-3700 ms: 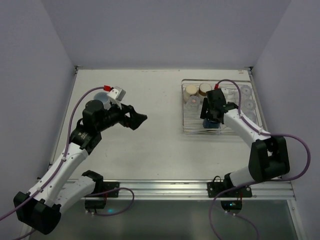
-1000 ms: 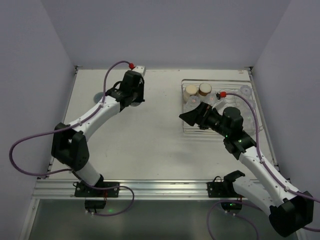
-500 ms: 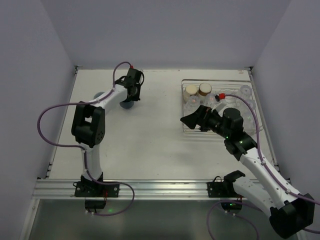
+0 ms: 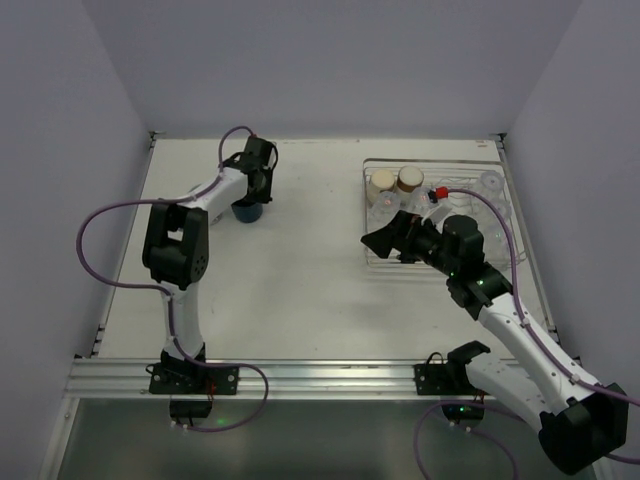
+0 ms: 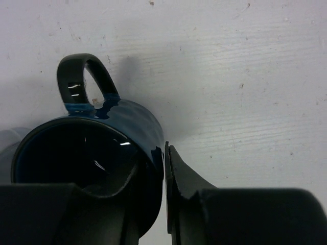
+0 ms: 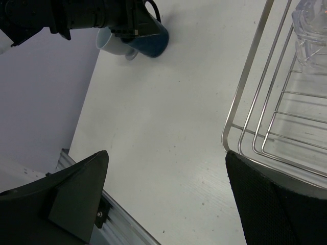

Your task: Unload the cups from the dish rack

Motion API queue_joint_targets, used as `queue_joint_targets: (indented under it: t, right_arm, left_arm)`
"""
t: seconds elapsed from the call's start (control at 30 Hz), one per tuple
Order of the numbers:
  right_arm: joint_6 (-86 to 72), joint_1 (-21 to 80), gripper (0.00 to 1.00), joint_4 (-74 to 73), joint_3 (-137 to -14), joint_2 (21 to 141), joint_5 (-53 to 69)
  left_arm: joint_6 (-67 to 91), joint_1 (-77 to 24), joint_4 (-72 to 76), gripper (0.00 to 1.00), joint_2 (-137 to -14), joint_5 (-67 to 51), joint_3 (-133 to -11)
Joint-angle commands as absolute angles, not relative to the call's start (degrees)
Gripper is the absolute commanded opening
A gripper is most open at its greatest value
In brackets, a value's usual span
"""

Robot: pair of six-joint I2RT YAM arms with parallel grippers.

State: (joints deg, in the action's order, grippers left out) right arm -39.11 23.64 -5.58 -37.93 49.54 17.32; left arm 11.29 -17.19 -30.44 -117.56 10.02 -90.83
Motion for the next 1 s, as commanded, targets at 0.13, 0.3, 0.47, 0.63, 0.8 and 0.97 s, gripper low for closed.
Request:
queue_joint_targets:
  t: [0.13,0.3,0.47,0.63,0.8,0.97]
  right_arm:
    - [-35.51,23.91,0.99,-8.17,-42.01,49.92,11.43]
    - [-33.14,23.91,0.99,-10.28,-43.85,50.97,6.7]
    - [-30.33,23.91,0.94,-13.36,-48.16,55.97,0.71]
    - [-28.39,23.91,0.84,-15.82,-53.07,62.04,-6.49]
    - [-26.37,23.91,0.75,-18.63,-58.09,70.9,-12.03]
    - [-24.7,23.91,0.71,-20.13,-63.1,78.39,-14.59]
  left_arm:
    - [9.67,-16.61,-27.69,0.38,-115.4,8.35,-91.93]
    - [10.63,-16.61,-27.78,0.58,-111.89,6.24,-93.16]
    - [12.83,-16.87,-25.05,0.87,-102.07,0.38,-93.43]
    - [15.29,-18.37,-20.14,0.93,-91.6,-7.37,-89.05]
    - [17.58,-24.07,-12.05,0.95,-76.4,-15.02,-74.2]
    - [18.54,-28.21,-8.97,1.0,-63.56,-21.08,-61.98]
